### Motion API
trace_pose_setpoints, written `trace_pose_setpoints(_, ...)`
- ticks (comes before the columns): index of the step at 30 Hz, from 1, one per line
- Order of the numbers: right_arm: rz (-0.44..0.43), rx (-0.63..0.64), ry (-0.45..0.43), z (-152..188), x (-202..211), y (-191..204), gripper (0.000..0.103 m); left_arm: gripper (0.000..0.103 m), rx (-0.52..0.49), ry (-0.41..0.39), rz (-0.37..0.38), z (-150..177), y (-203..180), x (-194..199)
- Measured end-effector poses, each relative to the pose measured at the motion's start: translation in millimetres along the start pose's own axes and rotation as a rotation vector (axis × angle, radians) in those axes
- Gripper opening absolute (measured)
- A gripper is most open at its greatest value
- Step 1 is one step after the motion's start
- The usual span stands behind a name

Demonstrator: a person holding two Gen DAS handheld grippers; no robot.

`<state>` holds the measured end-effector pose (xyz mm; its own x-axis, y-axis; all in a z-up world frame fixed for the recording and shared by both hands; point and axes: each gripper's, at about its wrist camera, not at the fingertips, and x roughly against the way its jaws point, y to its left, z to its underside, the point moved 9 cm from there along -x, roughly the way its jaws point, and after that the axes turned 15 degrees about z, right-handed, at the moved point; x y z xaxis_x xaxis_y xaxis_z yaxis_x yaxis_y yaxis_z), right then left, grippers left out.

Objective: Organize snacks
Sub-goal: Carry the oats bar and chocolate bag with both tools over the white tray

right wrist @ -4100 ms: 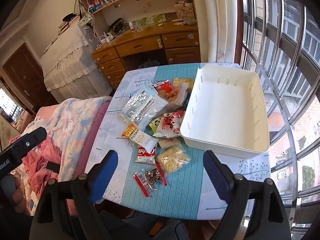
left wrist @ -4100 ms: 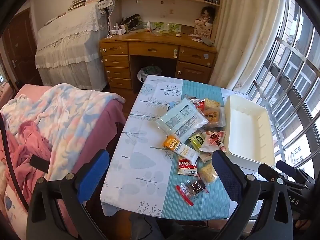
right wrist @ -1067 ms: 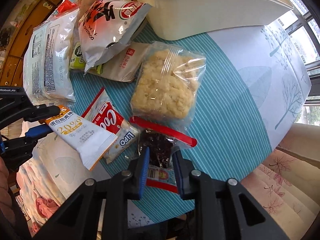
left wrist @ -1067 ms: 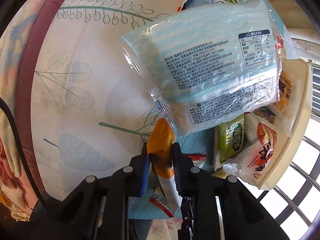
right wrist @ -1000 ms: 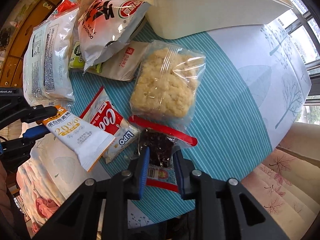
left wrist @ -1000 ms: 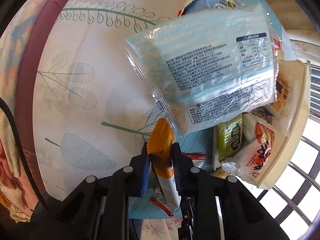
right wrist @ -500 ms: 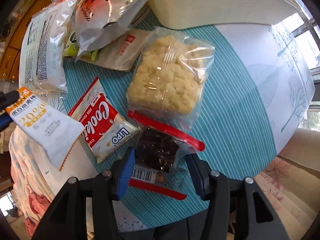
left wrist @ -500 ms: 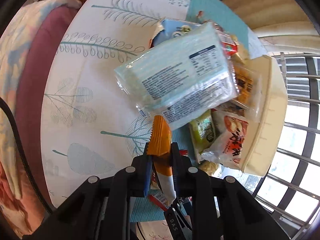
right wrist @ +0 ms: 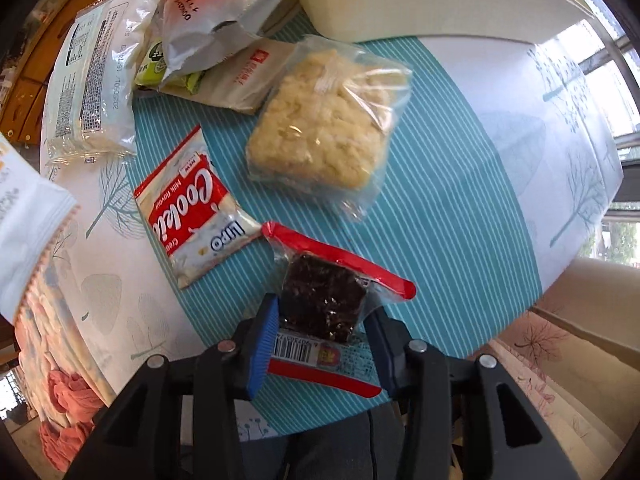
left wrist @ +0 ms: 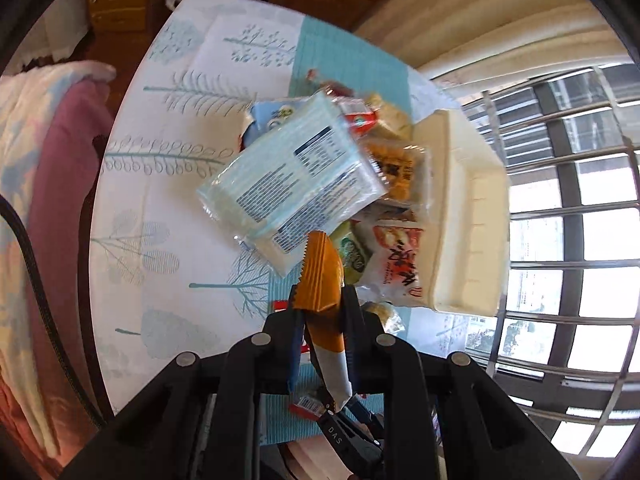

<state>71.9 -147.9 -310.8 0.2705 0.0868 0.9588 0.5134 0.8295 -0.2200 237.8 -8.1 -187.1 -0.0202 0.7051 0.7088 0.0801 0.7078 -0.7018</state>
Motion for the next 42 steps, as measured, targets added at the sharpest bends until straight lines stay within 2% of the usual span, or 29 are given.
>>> trace_pose_setpoints(7,-0.022,0.002,-0.006,28,20,-11,0.043,0.016,-0.038,-0.061,0.115,1,-16,20)
trace_pose_setpoints(13,-0.039,0.022,-0.095,22,61,-13,0.043,0.016,-0.112,-0.159,0.252,3,-45,49)
trace_pose_setpoints(18,-0.076,0.052,-0.170,-13,93,-14,0.043,0.016,-0.173,-0.228,0.316,3,-69,69)
trace_pose_setpoints(24,-0.115,0.080,-0.262,-62,132,-35,0.043,0.016,-0.219,-0.305,0.366,12,-108,78)
trace_pose_setpoints(33,-0.136,0.128,-0.407,-115,174,-83,0.043,0.016,-0.290,-0.338,0.344,23,-177,50)
trace_pose_setpoints(42,-0.119,0.186,-0.530,-162,192,-128,0.043,0.016,-0.366,-0.355,0.228,23,-233,-8)
